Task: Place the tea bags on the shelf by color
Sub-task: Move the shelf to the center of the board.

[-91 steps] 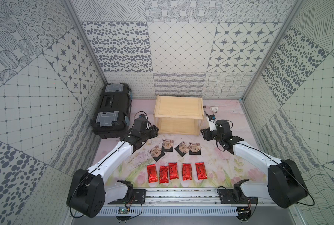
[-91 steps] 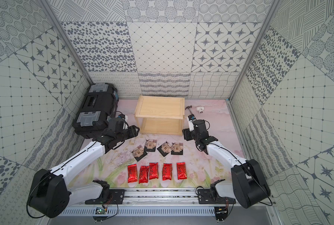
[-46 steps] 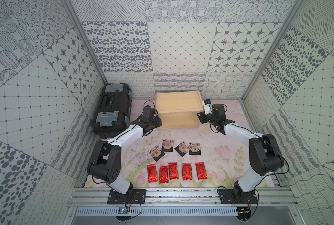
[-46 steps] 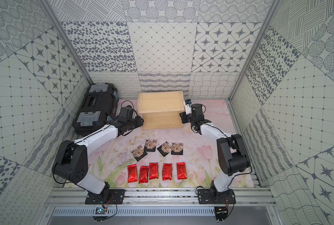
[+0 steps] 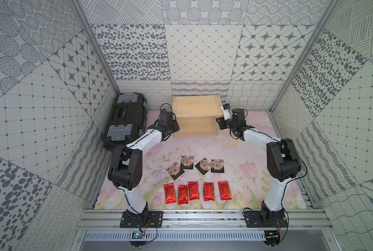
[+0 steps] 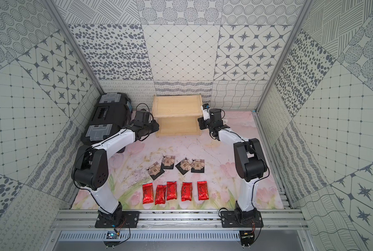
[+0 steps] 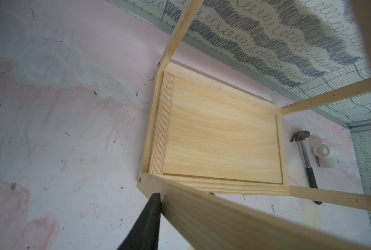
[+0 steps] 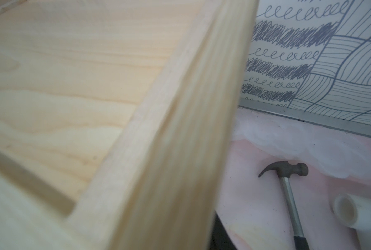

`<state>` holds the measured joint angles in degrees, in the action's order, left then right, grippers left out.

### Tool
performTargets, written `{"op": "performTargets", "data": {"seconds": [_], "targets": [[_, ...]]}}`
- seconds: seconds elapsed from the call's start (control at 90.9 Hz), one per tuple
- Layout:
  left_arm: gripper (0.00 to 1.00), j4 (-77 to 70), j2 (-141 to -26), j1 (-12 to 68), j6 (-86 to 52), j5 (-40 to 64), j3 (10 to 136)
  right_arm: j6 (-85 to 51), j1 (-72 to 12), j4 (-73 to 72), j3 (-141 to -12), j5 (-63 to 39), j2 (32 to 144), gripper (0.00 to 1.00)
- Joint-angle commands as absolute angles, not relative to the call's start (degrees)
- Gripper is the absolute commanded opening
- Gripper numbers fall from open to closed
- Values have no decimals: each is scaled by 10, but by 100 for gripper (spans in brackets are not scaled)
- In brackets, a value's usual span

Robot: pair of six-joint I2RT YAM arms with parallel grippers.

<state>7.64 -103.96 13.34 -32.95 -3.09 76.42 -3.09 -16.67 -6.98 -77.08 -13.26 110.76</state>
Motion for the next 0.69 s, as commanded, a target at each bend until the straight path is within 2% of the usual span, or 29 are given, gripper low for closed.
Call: {"op": "performTargets", "data": {"seconds": [0.0, 0.099, 0.286, 0.462, 0.682], "targets": [[44, 69, -1047, 120, -336, -47, 775, -95, -167, -75, -781, -190, 1125, 24], [56, 79, -1039, 121, -335, -39, 775, -93, -164, -62, -776, -176, 1116, 34], [64, 86, -993, 121, -334, -27, 742, -94, -154, -24, -758, -168, 1076, 52], [66, 91, -943, 131, -346, -2, 695, -104, -154, -9, -717, -182, 1015, 58], [65, 107, -870, 156, -354, 24, 604, -140, -181, 7, -629, -180, 923, 59]]}}
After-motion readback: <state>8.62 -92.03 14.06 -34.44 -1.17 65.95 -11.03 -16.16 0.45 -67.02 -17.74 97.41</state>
